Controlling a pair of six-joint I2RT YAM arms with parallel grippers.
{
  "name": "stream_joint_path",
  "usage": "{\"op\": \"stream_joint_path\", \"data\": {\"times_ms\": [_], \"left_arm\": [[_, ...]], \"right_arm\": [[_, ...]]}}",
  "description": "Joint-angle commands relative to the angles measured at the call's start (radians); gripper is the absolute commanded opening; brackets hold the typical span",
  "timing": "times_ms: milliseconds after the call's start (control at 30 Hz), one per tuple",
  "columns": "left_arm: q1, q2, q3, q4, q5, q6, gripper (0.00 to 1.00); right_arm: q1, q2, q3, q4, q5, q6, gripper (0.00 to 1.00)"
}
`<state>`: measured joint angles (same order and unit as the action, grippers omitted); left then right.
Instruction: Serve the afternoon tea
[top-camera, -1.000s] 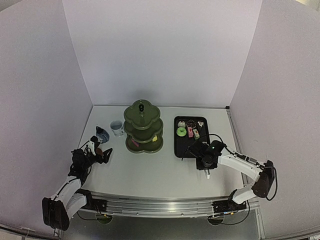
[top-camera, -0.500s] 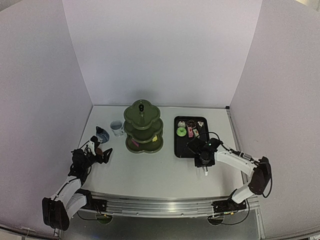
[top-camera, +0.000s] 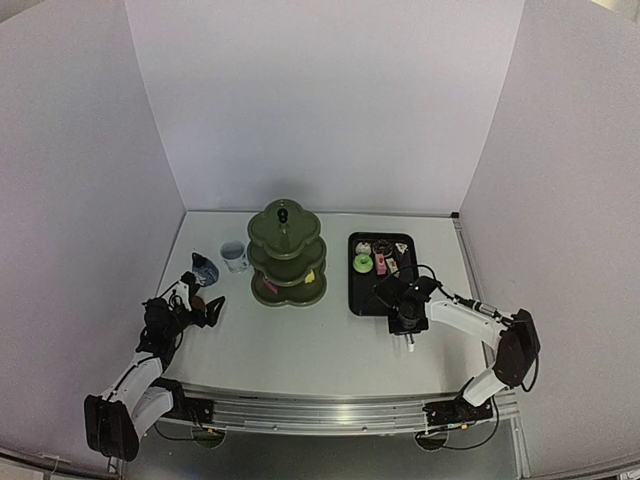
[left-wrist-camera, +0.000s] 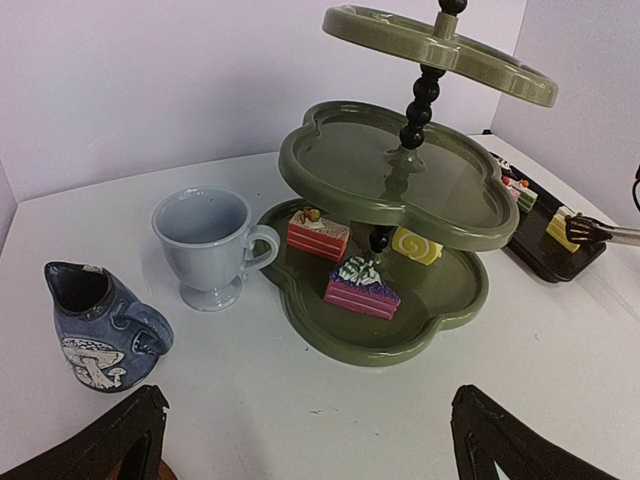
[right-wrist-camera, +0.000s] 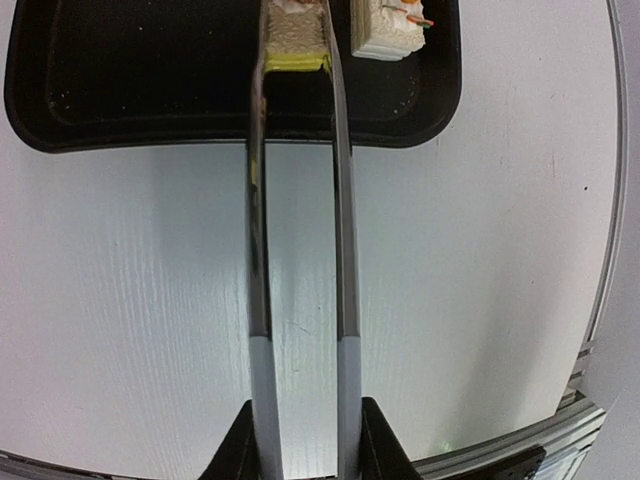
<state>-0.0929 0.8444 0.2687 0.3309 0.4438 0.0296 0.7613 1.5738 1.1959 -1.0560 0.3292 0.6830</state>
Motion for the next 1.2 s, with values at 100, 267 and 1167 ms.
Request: {"op": "stream_joint_path", "data": {"times_ms": [100,267,1167], "left_arm": [[-0.004,-0.008,0.043,-0.007,0.011,0.010,1.00],[-0.005,-0.010,0.043,-0.007,0.009,0.010,1.00],[-0.005,-0.021,0.041,-0.020,-0.006,0.025,1.00]], "right_arm": [[-0.006,-0.018,0.028,0.008,-0.039,-0.027,0.00],[0.024,-0.032,0.139,-0.012,-0.020,-0.085,0.00],[0.248,0.557,0.865,-0.010,-0.135,-0.432,0.00]]}}
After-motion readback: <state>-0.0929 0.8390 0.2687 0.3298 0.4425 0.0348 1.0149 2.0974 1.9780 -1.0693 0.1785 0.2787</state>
